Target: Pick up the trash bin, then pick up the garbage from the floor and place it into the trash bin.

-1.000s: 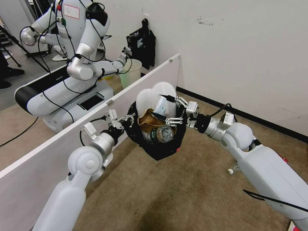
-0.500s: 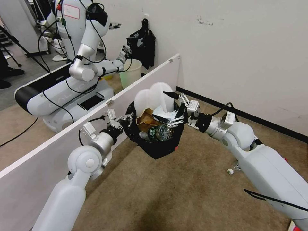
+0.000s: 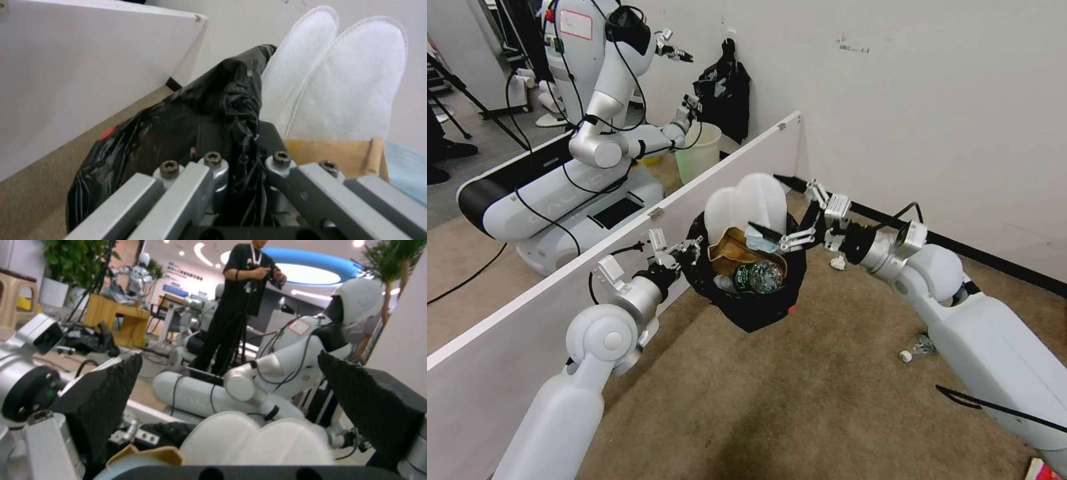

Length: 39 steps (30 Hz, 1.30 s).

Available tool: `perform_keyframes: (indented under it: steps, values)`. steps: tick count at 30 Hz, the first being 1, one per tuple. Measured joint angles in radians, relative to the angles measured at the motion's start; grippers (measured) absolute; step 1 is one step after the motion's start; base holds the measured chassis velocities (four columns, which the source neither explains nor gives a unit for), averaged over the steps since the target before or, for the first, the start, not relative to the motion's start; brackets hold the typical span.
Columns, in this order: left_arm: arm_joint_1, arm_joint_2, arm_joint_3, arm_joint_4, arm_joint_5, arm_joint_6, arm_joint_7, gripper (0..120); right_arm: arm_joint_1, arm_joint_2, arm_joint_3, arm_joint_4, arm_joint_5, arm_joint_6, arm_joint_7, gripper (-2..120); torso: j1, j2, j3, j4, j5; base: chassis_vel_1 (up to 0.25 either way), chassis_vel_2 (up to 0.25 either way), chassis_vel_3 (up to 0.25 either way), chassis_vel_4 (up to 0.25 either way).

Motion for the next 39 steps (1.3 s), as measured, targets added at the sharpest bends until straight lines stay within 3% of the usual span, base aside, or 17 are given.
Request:
perform_keyframes:
  steps: [3, 8, 19, 23, 26, 32, 39]
  values:
    - [0.000, 0.000, -0.006, -0.003, -0.001, 0.000, -0.001, 4, 0.003, -0.007, 0.013, 0.006, 0.011, -0.008, 0.009, 100, 0.000, 0.000, 0.000, 0.0000, 0.0000, 0.000, 0.000, 0.000, 0.000]
    - [0.003, 0.004, -0.025, -0.015, -0.004, -0.001, -0.001, 4, -0.013, -0.034, 0.057, 0.023, -0.027, -0.052, 0.173, 100, 0.000, 0.000, 0.000, -0.0001, 0.0003, 0.000, 0.000, 0.000, 0.000]
    - [0.011, 0.003, -0.041, -0.029, -0.003, -0.003, 0.002, 4, -0.042, -0.066, 0.144, 0.040, -0.026, -0.109, 0.315, 100, 0.000, 0.000, 0.000, -0.0004, 0.0001, 0.000, 0.000, 0.000, 0.000]
    - [0.017, 0.008, -0.049, -0.034, -0.002, -0.009, 0.002, 4, -0.041, -0.059, 0.149, 0.043, -0.011, -0.145, 0.419, 100, 0.000, 0.000, 0.000, 0.0001, 0.0001, 0.000, 0.000, 0.000, 0.000]
    - [0.017, 0.012, -0.052, -0.038, -0.001, -0.015, 0.002, 4, -0.037, -0.035, 0.157, 0.052, 0.042, -0.187, 0.579, 100, 0.000, 0.000, 0.000, 0.0001, 0.0001, 0.000, 0.000, 0.000, 0.000]
    - [0.018, 0.020, -0.055, -0.045, -0.004, -0.016, 0.002, 4, -0.039, -0.020, 0.176, 0.068, 0.089, -0.219, 0.707, 100, 0.000, 0.000, 0.000, 0.0000, 0.0001, 0.000, 0.000, 0.000, 0.000]
    - [0.020, 0.023, -0.057, -0.050, -0.004, -0.019, 0.002, 4, -0.057, -0.018, 0.225, 0.077, 0.110, -0.238, 0.745, 100, 0.000, 0.000, 0.000, -0.0001, 0.0001, 0.000, 0.000, 0.000, 0.000]
